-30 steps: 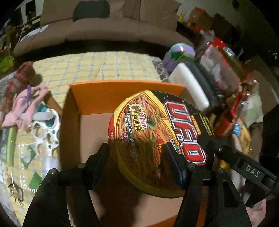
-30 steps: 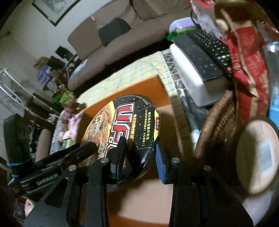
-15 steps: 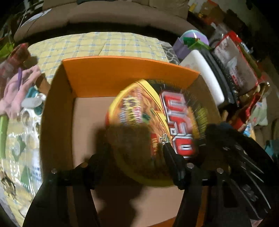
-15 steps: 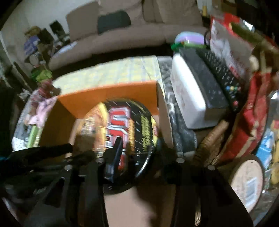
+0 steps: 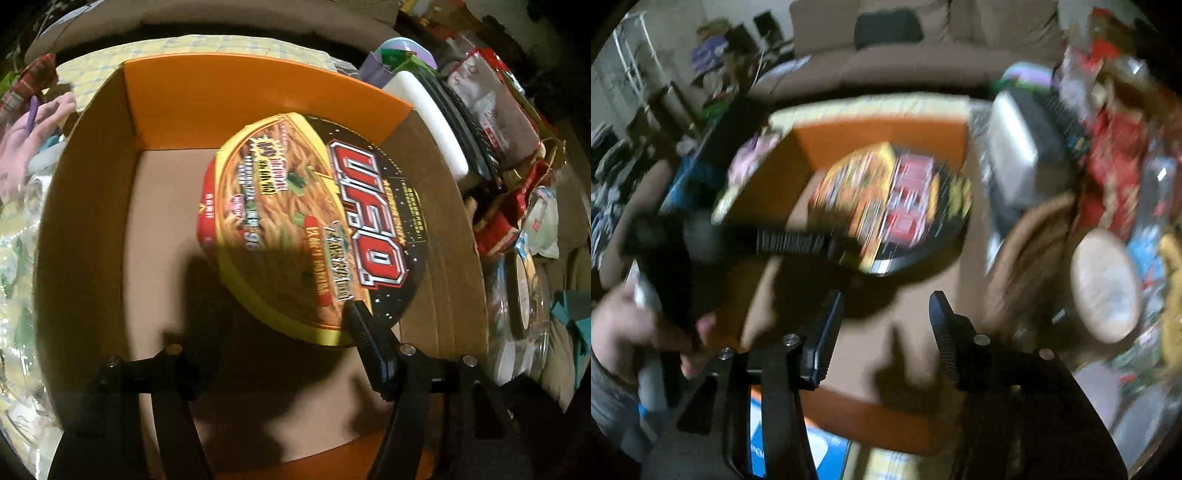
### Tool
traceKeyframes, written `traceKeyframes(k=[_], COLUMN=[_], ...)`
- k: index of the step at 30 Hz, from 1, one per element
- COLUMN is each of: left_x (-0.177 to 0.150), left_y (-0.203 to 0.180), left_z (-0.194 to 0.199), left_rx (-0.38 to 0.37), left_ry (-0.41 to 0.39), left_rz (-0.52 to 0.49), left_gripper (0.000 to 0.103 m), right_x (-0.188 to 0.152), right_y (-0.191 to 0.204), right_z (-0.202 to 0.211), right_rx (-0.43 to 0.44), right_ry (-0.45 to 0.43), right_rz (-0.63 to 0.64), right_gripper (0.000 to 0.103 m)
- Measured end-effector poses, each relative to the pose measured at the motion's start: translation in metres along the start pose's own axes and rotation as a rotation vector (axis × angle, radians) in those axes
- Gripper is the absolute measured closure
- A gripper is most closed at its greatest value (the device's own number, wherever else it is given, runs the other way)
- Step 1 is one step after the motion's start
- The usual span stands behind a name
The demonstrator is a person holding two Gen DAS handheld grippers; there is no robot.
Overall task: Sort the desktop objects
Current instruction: 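Move the left gripper back to the clear plastic container and grasp it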
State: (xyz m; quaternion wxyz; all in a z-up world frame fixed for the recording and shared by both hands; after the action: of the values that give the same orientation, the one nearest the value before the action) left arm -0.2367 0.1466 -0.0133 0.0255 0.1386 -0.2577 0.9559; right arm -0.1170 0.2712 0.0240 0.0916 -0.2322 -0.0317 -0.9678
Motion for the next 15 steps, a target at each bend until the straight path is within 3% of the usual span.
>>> traceKeyframes(k=[10,13,15], left_x=[0.009,-0.003,-0.014], left_y=[0.006,0.0,-0.005], left_z=[-0.01,0.018,0.055], left_rx=[-0.06,-0.062,-0.052], left_ry=[0.014,-0.002,-0.061], left_rz=[0.069,0.01,-0.066], left_gripper=[0.032,0.03,0.018], right_x=[-0.015,-0.014,-0.011], right_y=[0.006,0.006,0.01], right_z=[-0.004,0.001,0.015], right_rx=[-0.024,0.002,0.013], right_ry=[0.013,-0.006,-0.046], right_rz=[0.021,-0.013,-0.022], right_gripper=[0.059,0.058,0.057])
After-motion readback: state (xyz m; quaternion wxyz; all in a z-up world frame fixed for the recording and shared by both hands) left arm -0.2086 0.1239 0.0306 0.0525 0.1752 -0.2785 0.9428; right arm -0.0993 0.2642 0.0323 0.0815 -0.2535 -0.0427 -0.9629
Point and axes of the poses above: each gripper's, at about its wrist camera, not at the fingertips, and z roughly against the way its jaws point, y to its left, x to its top, the point moved 1 cm from there along -z, roughly the way its jaws point, and after that the axes turned 10 degrees about -x, right-handed, at the moved point
